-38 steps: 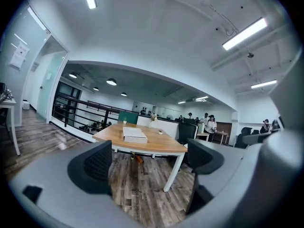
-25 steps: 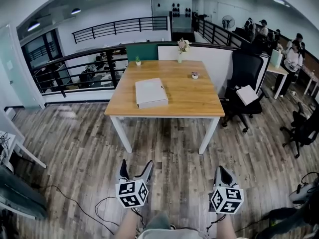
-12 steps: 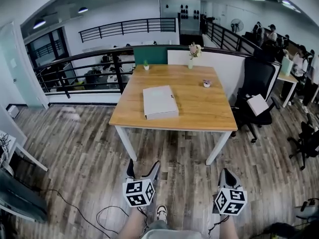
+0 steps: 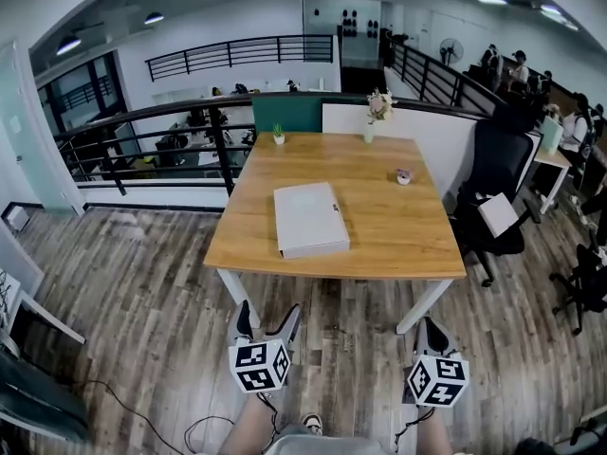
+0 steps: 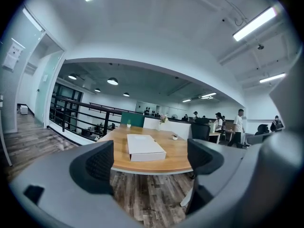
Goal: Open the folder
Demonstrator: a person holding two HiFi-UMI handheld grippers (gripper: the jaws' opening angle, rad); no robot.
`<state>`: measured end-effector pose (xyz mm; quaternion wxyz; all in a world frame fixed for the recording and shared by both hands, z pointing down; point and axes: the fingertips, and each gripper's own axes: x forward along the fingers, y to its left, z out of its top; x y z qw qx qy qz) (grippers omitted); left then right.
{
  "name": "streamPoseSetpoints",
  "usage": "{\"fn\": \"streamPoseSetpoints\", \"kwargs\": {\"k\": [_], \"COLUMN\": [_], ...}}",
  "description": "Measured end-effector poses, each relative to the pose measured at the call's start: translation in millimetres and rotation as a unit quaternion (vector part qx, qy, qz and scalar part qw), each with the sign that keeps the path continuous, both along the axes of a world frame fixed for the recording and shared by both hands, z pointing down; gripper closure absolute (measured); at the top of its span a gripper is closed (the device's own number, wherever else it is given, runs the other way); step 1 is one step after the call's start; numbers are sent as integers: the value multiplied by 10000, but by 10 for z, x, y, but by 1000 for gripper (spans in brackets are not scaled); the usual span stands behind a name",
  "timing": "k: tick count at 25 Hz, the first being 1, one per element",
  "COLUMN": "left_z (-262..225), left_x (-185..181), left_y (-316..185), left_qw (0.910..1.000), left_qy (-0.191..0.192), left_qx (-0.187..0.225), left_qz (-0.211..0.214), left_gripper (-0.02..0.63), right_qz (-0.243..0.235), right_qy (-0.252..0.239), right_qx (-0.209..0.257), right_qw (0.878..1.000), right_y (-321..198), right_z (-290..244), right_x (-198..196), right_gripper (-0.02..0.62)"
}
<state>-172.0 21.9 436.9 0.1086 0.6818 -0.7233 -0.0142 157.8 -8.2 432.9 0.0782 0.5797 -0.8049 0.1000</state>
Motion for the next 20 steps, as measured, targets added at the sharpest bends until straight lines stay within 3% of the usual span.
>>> {"fn": "streamPoseSetpoints", "kwargs": {"k": [10,20], "left_z": [49,293], "left_x": [-438,-395], "left_y": [-724,-1151], "left_qw": [9999,9989], "left_qy": [55,82], "left_qx": [6,-304], "left_qz": [134,334], "left_gripper": [118,118], "right_qz": [61,381], "right_qy": [5,86], "right_qx": [48,-242], "right_qw": [10000,9989], "right_y": [-652,-975], "right_z": [-28,174], "right_x": [-439,-240], "right_gripper": [594,594]}}
